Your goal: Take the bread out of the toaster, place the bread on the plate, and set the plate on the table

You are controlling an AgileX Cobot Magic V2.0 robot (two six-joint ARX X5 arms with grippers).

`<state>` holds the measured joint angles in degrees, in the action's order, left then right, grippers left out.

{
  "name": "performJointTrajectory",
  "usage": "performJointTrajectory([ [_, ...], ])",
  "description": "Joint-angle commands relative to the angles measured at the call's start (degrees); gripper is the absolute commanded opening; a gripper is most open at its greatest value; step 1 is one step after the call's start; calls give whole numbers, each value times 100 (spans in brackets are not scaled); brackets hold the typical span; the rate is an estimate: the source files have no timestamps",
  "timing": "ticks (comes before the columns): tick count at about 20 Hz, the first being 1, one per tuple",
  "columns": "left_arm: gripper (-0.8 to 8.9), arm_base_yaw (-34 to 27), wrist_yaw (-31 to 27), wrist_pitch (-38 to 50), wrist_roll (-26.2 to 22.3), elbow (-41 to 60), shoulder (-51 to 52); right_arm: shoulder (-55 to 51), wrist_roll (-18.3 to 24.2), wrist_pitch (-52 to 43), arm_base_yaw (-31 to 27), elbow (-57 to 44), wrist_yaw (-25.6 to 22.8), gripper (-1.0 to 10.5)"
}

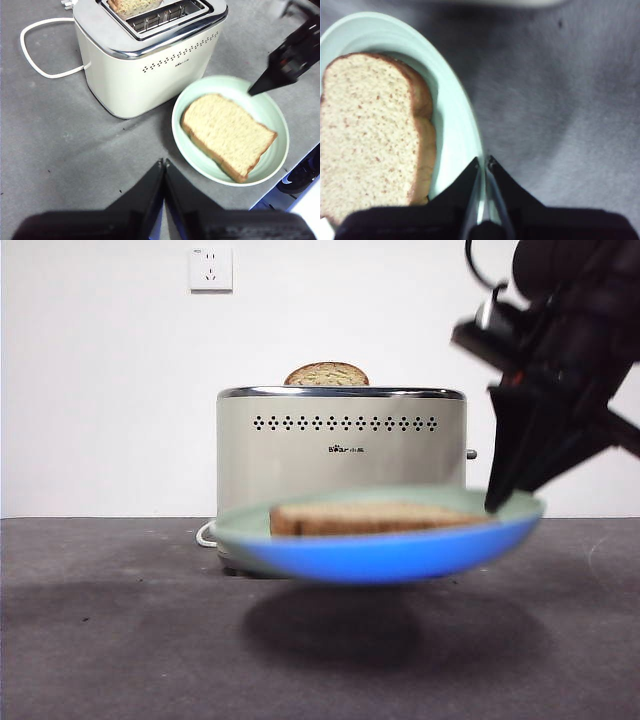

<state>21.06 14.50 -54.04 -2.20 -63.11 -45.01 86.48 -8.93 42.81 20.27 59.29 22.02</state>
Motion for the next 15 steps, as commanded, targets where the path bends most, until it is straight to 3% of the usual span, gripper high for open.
performJointTrajectory([
  [1,-8,0,11,-28,-87,4,11,293,136,-107,-4,11,-118,-12],
  [15,-8,0,15,-90,-85,4,11,1508,345,-671,-72,11,-131,21],
])
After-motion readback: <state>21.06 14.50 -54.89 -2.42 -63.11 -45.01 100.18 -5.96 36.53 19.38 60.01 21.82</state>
